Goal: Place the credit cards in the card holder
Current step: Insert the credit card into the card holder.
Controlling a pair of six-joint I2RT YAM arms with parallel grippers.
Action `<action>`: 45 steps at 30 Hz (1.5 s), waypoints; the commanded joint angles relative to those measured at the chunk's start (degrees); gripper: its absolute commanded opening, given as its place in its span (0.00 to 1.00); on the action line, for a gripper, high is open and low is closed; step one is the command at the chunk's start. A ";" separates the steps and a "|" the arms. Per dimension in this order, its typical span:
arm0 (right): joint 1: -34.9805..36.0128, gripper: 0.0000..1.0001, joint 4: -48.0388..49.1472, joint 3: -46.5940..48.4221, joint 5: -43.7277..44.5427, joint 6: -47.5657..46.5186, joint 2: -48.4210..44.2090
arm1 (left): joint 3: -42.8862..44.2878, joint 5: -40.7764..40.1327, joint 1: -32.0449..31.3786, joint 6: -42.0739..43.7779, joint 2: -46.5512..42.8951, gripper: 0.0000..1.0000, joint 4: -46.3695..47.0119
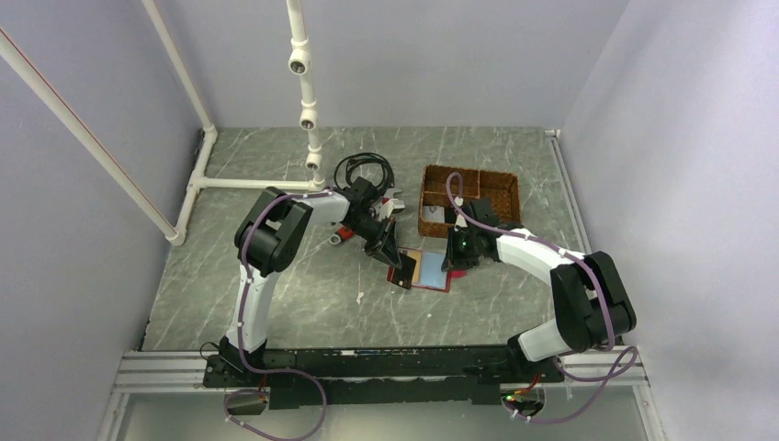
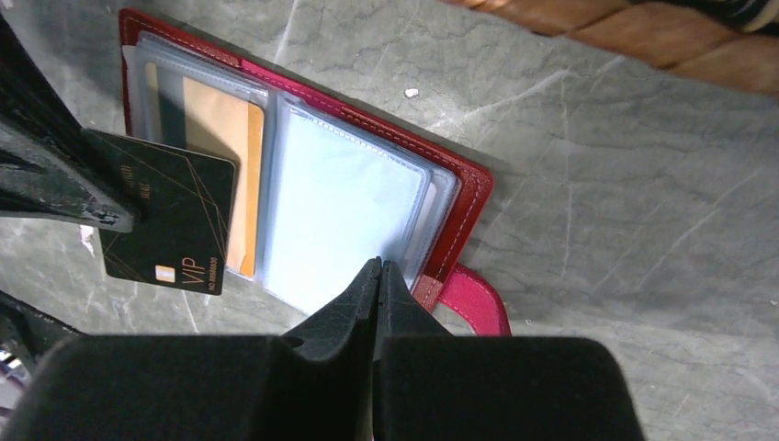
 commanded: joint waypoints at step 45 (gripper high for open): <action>2.84 0.45 -1.02 0.85 9.67 1.35 -1.66 | -1.44 4.11 -1.68 -8.72 0.29 0.00 14.74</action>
